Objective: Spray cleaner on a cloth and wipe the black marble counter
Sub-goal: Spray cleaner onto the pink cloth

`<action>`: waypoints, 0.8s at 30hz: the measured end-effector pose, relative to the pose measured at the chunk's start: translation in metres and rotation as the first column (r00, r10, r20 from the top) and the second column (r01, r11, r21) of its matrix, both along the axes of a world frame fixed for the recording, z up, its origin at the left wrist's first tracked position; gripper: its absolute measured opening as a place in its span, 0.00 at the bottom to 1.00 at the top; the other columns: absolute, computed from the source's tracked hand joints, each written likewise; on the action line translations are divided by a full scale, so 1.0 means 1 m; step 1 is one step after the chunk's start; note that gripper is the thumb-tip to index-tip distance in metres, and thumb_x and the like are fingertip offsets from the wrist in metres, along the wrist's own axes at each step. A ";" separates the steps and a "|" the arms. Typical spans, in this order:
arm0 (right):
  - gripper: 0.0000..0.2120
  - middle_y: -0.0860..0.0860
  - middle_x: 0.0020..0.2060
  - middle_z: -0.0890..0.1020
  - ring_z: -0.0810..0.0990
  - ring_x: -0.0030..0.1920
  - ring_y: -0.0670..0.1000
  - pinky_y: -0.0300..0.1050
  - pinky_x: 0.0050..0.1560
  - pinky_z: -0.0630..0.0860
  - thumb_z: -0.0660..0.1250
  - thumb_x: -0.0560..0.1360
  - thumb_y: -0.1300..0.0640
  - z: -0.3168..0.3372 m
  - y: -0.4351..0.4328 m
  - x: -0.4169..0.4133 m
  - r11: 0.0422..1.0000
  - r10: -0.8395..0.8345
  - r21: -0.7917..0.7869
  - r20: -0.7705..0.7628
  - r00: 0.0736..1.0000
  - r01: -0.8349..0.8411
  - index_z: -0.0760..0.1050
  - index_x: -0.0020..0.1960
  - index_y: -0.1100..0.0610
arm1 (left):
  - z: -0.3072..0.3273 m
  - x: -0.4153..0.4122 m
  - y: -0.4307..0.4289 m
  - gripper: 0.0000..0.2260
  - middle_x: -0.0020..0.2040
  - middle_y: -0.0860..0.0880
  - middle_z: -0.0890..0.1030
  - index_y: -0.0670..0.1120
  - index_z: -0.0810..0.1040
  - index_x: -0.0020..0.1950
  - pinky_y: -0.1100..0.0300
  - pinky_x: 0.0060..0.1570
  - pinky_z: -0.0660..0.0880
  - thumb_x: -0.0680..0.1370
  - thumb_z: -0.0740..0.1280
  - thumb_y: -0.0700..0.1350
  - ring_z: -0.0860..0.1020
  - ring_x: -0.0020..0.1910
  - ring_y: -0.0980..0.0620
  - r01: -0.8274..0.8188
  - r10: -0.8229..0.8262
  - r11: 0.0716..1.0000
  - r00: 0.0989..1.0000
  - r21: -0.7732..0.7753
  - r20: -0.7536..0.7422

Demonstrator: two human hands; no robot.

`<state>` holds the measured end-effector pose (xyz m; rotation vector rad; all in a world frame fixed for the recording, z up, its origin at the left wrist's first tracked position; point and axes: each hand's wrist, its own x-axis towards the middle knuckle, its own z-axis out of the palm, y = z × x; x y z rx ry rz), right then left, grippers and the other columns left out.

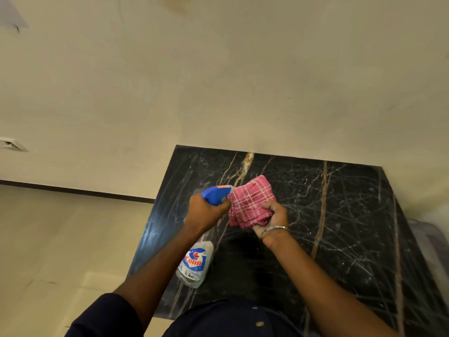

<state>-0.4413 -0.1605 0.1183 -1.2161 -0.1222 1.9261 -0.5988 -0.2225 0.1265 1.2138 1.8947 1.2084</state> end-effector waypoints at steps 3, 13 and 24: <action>0.10 0.60 0.49 0.80 0.78 0.55 0.63 0.65 0.55 0.75 0.58 0.71 0.67 -0.005 0.001 0.002 1.000 -0.004 -0.014 0.018 1.000 0.004 0.75 0.48 0.63 | 0.001 0.001 0.002 0.07 0.30 0.55 0.76 0.51 0.76 0.44 0.71 0.30 0.72 0.74 0.74 0.43 0.75 0.27 0.62 0.015 -0.015 1.000 1.000 0.004 -0.014; 0.11 0.57 0.40 0.79 0.78 0.46 0.60 0.64 0.56 0.75 0.56 0.64 0.68 -0.010 0.010 0.017 0.998 -0.052 -0.016 0.029 0.998 0.053 0.74 0.42 0.62 | 0.002 0.013 0.001 0.10 0.30 0.54 0.75 0.52 0.75 0.40 0.71 0.28 0.70 0.74 0.73 0.40 0.75 0.26 0.63 0.115 -0.117 0.992 0.993 -0.057 -0.035; 0.07 0.55 0.39 0.77 0.77 0.48 0.59 0.65 0.53 0.76 0.57 0.62 0.68 -0.018 0.013 0.018 0.999 -0.032 -0.038 0.055 0.998 0.034 0.70 0.37 0.59 | -0.003 0.008 0.006 0.05 0.32 0.52 0.77 0.48 0.76 0.45 0.73 0.30 0.72 0.76 0.72 0.44 0.75 0.28 0.59 -0.003 -0.001 0.997 0.999 -0.077 -0.054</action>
